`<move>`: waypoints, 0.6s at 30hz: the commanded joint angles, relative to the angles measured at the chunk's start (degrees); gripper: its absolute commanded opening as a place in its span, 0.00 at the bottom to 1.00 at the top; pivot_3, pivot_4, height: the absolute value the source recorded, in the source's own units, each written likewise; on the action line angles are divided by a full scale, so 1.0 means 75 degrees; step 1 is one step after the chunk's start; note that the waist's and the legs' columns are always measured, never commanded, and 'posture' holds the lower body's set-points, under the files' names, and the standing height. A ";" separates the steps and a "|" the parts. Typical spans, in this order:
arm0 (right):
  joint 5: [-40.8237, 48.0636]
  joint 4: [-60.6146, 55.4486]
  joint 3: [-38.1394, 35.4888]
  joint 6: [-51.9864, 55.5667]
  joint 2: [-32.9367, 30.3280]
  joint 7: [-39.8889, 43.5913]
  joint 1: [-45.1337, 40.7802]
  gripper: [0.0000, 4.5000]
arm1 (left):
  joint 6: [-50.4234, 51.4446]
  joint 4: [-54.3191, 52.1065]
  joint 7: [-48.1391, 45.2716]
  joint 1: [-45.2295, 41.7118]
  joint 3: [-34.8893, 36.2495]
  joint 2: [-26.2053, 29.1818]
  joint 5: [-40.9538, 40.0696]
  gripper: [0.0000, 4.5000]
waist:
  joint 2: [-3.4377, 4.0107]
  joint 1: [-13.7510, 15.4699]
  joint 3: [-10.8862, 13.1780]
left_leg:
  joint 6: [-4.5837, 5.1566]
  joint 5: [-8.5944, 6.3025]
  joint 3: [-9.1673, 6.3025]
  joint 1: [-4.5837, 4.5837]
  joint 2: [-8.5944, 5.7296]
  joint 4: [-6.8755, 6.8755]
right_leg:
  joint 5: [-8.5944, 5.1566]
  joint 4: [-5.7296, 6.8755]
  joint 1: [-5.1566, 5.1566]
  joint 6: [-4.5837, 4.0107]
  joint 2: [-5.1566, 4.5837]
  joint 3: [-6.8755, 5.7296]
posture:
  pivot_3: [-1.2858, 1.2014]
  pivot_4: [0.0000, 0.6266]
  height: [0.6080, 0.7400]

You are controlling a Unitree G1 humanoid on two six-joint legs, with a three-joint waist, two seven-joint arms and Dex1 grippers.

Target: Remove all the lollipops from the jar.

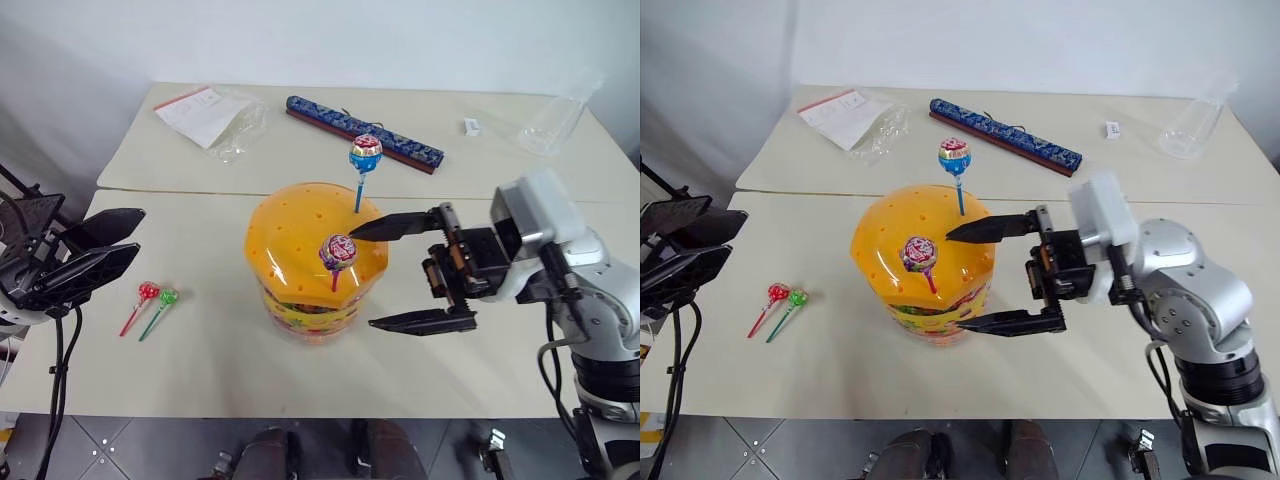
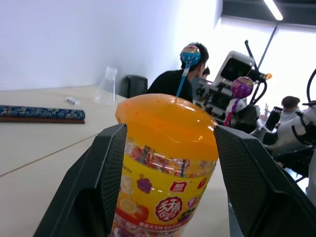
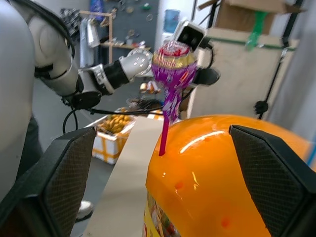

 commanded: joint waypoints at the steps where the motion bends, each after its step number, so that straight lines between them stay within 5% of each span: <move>1: -0.0357 -0.0022 0.0276 -0.0075 0.0286 -0.0028 -0.0319 1.00 | 0.0195 -0.0201 0.0264 -0.0348 0.0323 0.0004 -0.0986 0.66 | -0.0001 0.0006 -0.0001 | 0.0000 0.0000 0.0001 0.0001 0.0000 0.0001 | 0.0000 0.0001 0.0001 0.0000 -0.0001 0.0003 | 0.52 0.24 1.00; 6: -0.0865 0.0214 0.0687 -0.0365 0.0692 0.0373 -0.0526 1.00 | 0.0308 -0.0401 -0.0003 -0.0166 0.0141 0.0147 -0.0936 0.66 | -0.0006 -0.0013 -0.0004 | -0.0009 0.0007 -0.0003 0.0008 0.0006 0.0002 | 0.0000 0.0008 0.0003 -0.0001 0.0000 0.0017 | 0.52 0.24 1.00; 18: -0.1176 0.0629 0.0541 -0.0796 0.1296 0.0476 -0.0659 0.14 | -0.0251 -0.0198 -0.0860 -0.0194 -0.0075 0.0135 -0.0407 0.66 | -0.0007 -0.0090 -0.0005 | -0.0012 0.0005 -0.0002 0.0006 0.0016 0.0002 | -0.0001 0.0004 0.0001 -0.0003 0.0054 0.0024 | 0.52 0.24 1.00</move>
